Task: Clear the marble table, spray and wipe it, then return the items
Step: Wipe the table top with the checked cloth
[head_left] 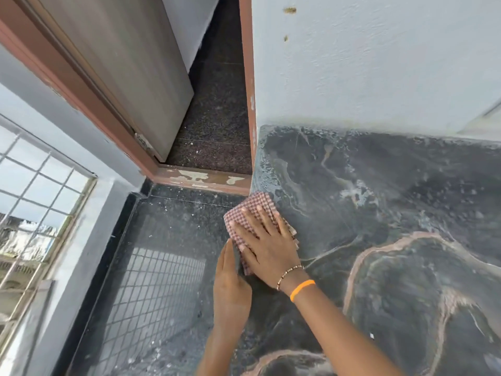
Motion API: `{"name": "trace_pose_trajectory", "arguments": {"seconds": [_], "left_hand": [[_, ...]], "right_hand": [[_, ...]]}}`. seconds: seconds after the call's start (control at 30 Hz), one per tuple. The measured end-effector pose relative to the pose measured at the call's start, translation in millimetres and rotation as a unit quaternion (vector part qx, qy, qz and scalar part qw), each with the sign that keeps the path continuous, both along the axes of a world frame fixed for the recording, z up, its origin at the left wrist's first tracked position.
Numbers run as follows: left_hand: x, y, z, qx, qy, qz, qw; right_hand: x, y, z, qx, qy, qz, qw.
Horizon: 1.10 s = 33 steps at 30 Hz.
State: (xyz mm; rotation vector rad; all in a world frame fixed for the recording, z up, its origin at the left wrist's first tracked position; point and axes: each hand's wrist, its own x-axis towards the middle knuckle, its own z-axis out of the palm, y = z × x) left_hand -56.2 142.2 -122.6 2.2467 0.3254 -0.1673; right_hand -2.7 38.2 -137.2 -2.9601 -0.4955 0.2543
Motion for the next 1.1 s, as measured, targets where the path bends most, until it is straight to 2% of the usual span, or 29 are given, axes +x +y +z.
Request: {"name": "trace_pose_trajectory", "arguments": {"seconds": [0.1,0.23,0.37,0.47,0.53,0.63,0.73,0.83,0.97,1.1], "left_hand": [[6.0,-12.2,0.0,0.049,-0.014,-0.054,0.997],[21.3,-29.0,0.8,0.117,-0.01,-0.14,0.983],[25.0,-34.1,-1.9,0.115,0.01,-0.14,0.983],[22.6,-32.9,-5.9,0.115,0.003,-0.139,0.984],[22.7,-32.3,-7.5,0.115,-0.001,-0.139,0.984],[24.6,-31.8,-8.2,0.106,0.004,-0.138,0.985],[26.5,-36.2,-7.1,0.129,0.016,-0.142,0.981],[32.7,-46.0,-4.9,0.175,0.022,-0.16,0.971],[43.0,-52.5,-4.1,0.207,0.032,-0.185,0.96],[43.1,-50.1,-2.5,0.213,0.035,-0.198,0.956]], "right_hand": [[48.1,-19.2,-3.3,0.014,0.009,-0.006,1.0],[77.2,-81.0,-8.6,0.019,-0.006,-0.123,0.992],[54.7,-155.6,-9.5,0.013,-0.003,-0.279,0.96],[8.1,-160.4,-10.7,0.024,0.023,-0.38,0.924],[-16.4,-132.2,-11.1,0.016,0.018,-0.363,0.931],[-12.9,-82.7,-7.8,0.016,0.013,-0.236,0.972],[37.6,-50.9,-9.7,0.02,0.017,-0.099,0.995],[101.2,-34.8,-9.7,0.033,0.007,-0.041,0.999],[163.5,-57.7,-9.1,0.037,-0.002,-0.082,0.996],[164.1,-113.0,-12.3,0.042,-0.013,-0.235,0.971]]}}
